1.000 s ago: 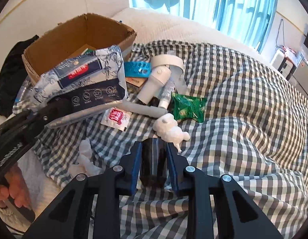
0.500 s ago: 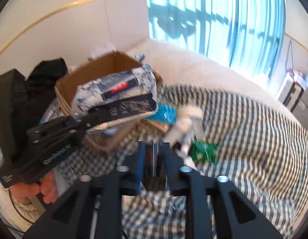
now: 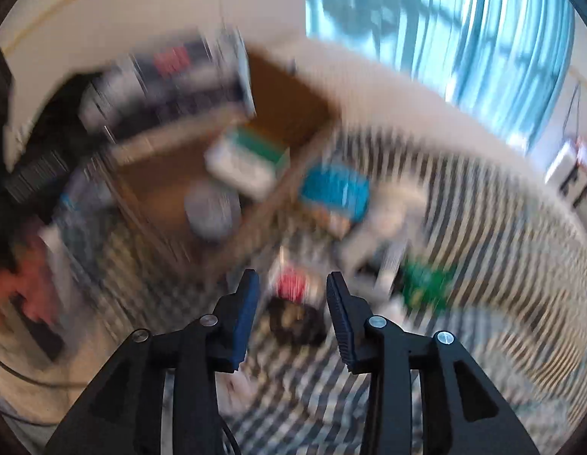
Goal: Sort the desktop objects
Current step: 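Lift the tissue pack and glasses case over the cardboard box, then open both grippers to drop the tissue pack and glasses case into the box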
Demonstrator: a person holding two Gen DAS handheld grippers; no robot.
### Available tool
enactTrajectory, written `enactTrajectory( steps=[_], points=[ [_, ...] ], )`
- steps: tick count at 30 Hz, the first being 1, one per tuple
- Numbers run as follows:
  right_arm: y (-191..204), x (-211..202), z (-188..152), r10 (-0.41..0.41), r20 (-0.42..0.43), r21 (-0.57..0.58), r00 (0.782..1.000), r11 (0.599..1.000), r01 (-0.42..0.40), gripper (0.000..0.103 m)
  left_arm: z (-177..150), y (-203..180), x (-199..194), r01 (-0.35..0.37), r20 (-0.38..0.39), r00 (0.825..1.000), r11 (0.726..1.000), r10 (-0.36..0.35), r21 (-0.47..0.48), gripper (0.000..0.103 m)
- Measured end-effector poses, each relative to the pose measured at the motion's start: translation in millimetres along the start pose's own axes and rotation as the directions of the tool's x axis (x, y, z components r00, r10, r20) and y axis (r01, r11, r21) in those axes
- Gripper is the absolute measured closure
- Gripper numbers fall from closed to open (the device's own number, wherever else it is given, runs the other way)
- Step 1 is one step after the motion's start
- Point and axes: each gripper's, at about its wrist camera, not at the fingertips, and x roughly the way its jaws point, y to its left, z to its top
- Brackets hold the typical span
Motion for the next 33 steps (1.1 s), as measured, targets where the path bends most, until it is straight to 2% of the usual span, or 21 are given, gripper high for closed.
enactTrajectory(
  steps=[1, 3, 5, 7, 10, 12, 13, 15, 19, 24, 28, 33],
  points=[
    [1.0, 13.1, -6.9, -0.003, -0.035, -0.01, 0.999, 1.0, 0.003, 0.064, -5.4, 1.7, 2.5, 0.0, -0.012, 1.0, 1.0, 0.0, -0.004, 0.09],
    [6.7, 37.9, -14.7, -0.021, -0.084, -0.069, 0.996, 0.997, 0.015, 0.052, -11.1, 0.5, 9.7, 0.007, -0.038, 0.999, 1.0, -0.007, 0.0, 0.09],
    [11.6, 50.3, -17.1, -0.042, -0.081, -0.117, 0.996, 0.993, 0.033, 0.038, -12.6, 2.0, 16.7, -0.005, -0.045, 0.999, 1.0, 0.005, 0.007, 0.09],
    [10.6, 62.4, -17.1, -0.047, -0.081, -0.13, 0.996, 0.991, 0.036, 0.034, -13.8, 5.0, 20.1, -0.007, -0.05, 0.999, 1.0, 0.007, 0.001, 0.09],
    [7.6, 82.0, -17.6, -0.035, -0.106, -0.117, 0.994, 0.993, 0.023, 0.034, -16.5, 9.1, 25.4, -0.023, -0.057, 0.998, 1.0, 0.023, -0.009, 0.09],
    [5.2, 88.1, -19.0, -0.043, -0.122, -0.101, 0.992, 0.994, 0.031, 0.038, -19.0, 8.9, 24.8, -0.03, -0.05, 0.998, 1.0, 0.03, -0.002, 0.09],
    [2.9, 89.6, -20.5, -0.051, -0.125, -0.089, 0.991, 0.995, 0.04, 0.057, -18.8, 8.4, 24.7, -0.031, -0.047, 0.998, 1.0, 0.031, 0.004, 0.09],
    [-1.5, 88.2, -23.8, -0.067, -0.126, -0.048, 0.99, 0.997, 0.062, 0.06, -19.7, 6.9, 24.9, -0.029, -0.05, 0.998, 1.0, 0.03, 0.011, 0.09],
    [1.3, 70.1, -24.3, -0.095, -0.084, -0.048, 0.992, 0.995, 0.091, 0.069, -19.9, 7.7, 24.1, -0.029, -0.047, 0.998, 0.999, 0.03, 0.012, 0.09],
    [9.1, 23.7, -12.0, -0.086, 0.031, -0.032, 0.996, 0.996, 0.087, 0.072, -13.9, 9.4, 19.4, -0.027, -0.029, 0.999, 1.0, 0.028, 0.01, 0.09],
    [15.1, -19.9, 9.0, -0.075, 0.167, -0.005, 0.983, 0.997, 0.077, 0.074, -6.7, 12.5, 13.1, -0.038, -0.004, 0.999, 0.999, 0.038, 0.012, 0.09],
    [25.2, -50.1, 51.1, 0.03, 0.269, 0.013, 0.963, 0.999, -0.035, 0.074, 2.9, 22.3, 15.1, -0.074, 0.007, 0.997, 0.997, 0.074, 0.0, 0.09]
  ],
)
